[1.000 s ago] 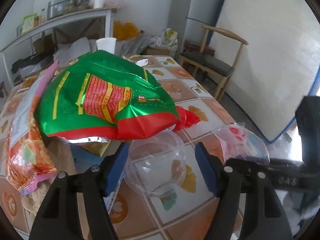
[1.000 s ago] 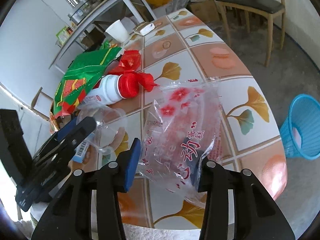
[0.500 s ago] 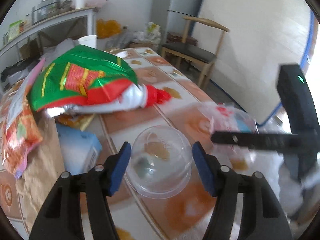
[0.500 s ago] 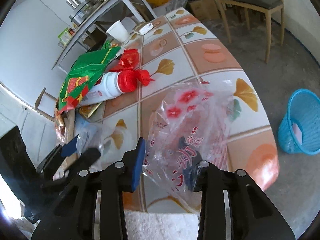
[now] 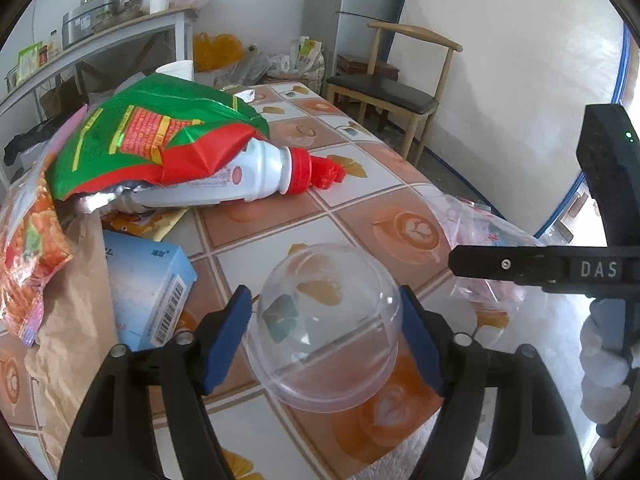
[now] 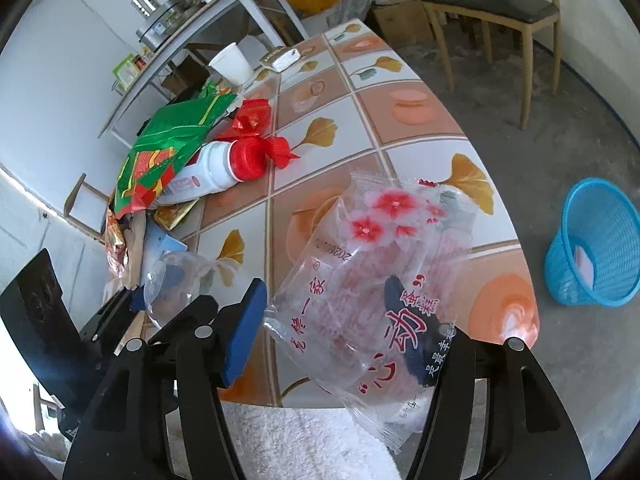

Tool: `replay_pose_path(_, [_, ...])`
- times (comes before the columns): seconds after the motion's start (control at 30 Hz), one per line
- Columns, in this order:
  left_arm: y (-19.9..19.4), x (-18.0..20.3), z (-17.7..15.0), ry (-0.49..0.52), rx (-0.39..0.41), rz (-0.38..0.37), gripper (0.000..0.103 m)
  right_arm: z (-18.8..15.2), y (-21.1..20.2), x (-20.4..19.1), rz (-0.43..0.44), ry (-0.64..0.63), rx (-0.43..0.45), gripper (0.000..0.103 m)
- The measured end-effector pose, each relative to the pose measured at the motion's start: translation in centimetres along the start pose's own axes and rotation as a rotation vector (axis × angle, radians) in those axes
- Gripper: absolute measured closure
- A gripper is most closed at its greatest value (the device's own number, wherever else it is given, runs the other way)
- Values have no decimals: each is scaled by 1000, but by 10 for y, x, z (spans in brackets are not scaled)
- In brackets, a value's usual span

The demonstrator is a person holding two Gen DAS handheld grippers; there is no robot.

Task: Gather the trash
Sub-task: 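Grasp the clear dome lid with the left tool while the right tool grasps the printed plastic bag, then carry the lid and plastic bag in both tools over the blue wastebasket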

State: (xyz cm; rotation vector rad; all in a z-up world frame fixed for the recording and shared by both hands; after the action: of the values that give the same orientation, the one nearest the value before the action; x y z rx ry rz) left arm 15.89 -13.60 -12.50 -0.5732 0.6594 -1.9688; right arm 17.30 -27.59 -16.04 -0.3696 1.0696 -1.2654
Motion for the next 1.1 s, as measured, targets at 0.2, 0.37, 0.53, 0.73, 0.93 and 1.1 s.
replay_pose_path(0.2, [4,2,1,6,9,11,36,-2,-4,5,-12,27,2,60])
replay_pose_path(0.37, [0,4,4,7,21,8,37,0,-11,4,-16,38,20,68])
replay_pose_path(0.53, [-12,5,9,7,51,9,37,4,-19,0,-17,32,36,72])
replay_pose_path(0.73, [-30,7,19,9,94,15,37,6,-32,-3,-7,27,63,82])
replay_pose_path(0.93, [-45,23,30,38,126,1,37,7,-52,3,12,55,106,82])
replay_pose_path(1.1, [-53,53,45,80,147,-50,37,12,-76,21,14,93,162,82])
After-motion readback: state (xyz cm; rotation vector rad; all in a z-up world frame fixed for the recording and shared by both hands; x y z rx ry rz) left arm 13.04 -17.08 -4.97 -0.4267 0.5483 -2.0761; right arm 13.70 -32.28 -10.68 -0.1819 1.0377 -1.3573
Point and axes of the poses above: each gripper's, at about its wrist camera, not at the fingertips, and y roughly the way its jaws point, x to its right, z to its top, the point moved 9 cm from there along y, roughly the way its jaws point, and after that the axes turned 6 degrees about x, right-handed, at the moved point
